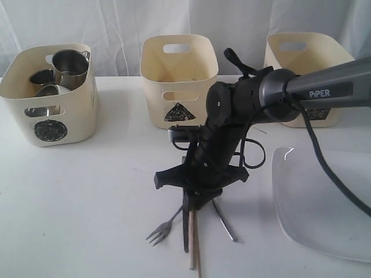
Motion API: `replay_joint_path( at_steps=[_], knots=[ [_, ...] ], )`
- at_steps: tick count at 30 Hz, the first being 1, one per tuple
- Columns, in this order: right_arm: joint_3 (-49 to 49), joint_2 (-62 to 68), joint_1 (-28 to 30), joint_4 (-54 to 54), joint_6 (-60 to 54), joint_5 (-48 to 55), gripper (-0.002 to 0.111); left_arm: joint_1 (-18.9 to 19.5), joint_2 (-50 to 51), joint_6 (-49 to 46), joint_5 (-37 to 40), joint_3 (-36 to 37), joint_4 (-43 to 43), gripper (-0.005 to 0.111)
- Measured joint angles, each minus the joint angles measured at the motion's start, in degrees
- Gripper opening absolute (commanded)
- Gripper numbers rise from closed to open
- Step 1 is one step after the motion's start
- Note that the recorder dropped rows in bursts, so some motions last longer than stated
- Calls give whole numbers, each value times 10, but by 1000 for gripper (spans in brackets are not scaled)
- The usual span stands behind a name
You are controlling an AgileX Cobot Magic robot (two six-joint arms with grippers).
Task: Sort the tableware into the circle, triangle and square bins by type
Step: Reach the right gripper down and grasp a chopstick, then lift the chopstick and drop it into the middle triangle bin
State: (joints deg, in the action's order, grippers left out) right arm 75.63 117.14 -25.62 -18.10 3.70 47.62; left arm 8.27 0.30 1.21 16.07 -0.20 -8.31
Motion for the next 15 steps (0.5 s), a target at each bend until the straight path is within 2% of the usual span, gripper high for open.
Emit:
replay_joint_path(
  at_steps=[2,15],
  knots=[
    [1,0,0,-1,10,0,0,0,0,0,0,0,0,0],
    [8,-10,0,10,22,29,0,0,0,0,0,0,0,0]
  ],
)
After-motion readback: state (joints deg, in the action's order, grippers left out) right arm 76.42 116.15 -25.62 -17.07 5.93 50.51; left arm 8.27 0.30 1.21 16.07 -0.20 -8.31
